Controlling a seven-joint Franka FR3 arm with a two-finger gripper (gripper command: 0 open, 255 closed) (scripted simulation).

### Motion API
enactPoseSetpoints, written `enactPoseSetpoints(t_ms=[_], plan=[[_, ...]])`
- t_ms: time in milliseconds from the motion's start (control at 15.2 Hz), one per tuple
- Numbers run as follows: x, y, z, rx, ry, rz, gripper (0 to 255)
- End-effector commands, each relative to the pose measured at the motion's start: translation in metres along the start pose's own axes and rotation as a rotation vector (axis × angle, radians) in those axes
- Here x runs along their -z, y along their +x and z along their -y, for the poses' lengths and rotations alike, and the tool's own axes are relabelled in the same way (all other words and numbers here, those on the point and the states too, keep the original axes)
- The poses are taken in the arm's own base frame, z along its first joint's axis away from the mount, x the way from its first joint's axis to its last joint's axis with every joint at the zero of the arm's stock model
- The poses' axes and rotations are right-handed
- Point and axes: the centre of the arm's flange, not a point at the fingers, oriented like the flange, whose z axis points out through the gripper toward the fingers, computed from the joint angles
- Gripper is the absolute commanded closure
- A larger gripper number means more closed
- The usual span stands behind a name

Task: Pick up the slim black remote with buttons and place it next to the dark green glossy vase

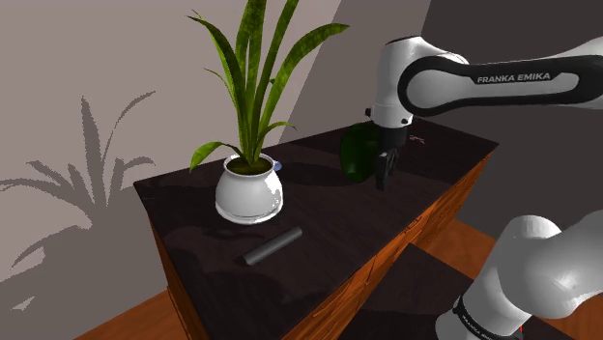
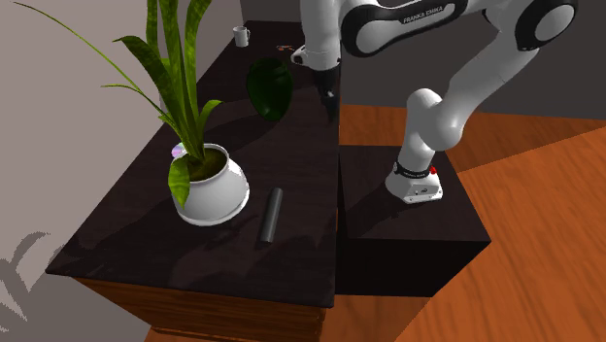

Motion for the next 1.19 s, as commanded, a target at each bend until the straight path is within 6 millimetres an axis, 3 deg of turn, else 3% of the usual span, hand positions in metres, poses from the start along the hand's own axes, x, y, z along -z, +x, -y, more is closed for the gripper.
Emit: enactPoseSetpoints(t_ms=[0, 528, 1122], plan=[[-0.01, 0.021, 0.009, 0.089, -0.009, -0.018, 0], [-0.047, 0.1, 0.053, 0.431, -0.045, -0.08, 0], [-0.086, 0.169, 0.129, 0.815, -0.085, -0.15, 0]])
